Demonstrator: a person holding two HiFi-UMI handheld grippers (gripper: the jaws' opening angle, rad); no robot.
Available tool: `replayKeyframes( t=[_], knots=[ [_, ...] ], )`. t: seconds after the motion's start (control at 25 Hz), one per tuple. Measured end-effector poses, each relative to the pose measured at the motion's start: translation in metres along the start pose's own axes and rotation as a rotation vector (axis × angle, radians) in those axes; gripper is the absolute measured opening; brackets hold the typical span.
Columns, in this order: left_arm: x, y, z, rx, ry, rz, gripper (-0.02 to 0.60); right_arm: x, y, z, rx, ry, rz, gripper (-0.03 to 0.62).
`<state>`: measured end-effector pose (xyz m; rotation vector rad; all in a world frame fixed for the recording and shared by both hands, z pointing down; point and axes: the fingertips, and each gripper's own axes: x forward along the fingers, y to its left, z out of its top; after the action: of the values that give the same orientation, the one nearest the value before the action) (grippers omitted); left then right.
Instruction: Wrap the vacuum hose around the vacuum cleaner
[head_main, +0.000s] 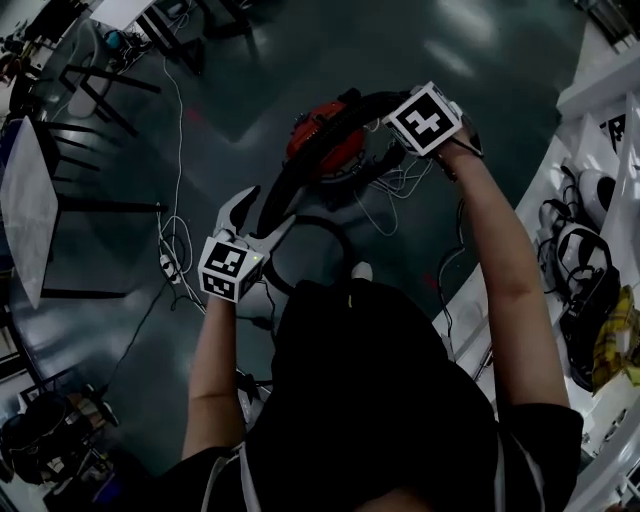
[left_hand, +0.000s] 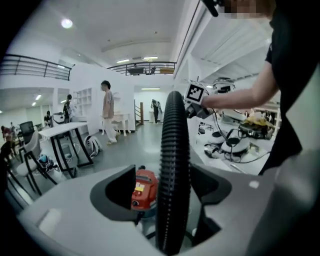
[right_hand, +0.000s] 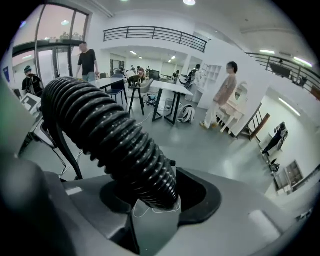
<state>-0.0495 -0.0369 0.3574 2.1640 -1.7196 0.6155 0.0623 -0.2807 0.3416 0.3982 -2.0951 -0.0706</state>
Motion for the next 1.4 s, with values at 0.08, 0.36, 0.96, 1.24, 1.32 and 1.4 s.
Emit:
replayKeyframes(
  t=[0.08,0.36,0.96,1.24,1.32,1.4],
  knots=[
    [0.005,0.000,-0.012,-0.061,0.016,-0.009,0.341,0.001,-0.009,-0.004,0.040,0.010,0.011,0.207],
    [0.039,0.005,-0.025,-0.002,0.130,-0.084,0.175,0.008,-0.005,-0.017,0.129,0.064,0.037,0.204],
    [0.058,0.079,0.036,-0.027,0.074,-0.084,0.175,0.026,0.032,-0.067,0.344,0.220,0.137,0.183],
    [0.070,0.110,0.055,-0.047,0.047,-0.097,0.176,0.044,0.066,-0.069,0.483,0.244,0.216,0.178],
    [0.076,0.119,0.056,-0.052,0.049,-0.105,0.176,0.050,0.077,-0.069,0.530,0.244,0.226,0.178],
    [0.083,0.127,0.055,-0.055,0.060,-0.114,0.176,0.056,0.088,-0.071,0.578,0.243,0.235,0.178]
  ],
)
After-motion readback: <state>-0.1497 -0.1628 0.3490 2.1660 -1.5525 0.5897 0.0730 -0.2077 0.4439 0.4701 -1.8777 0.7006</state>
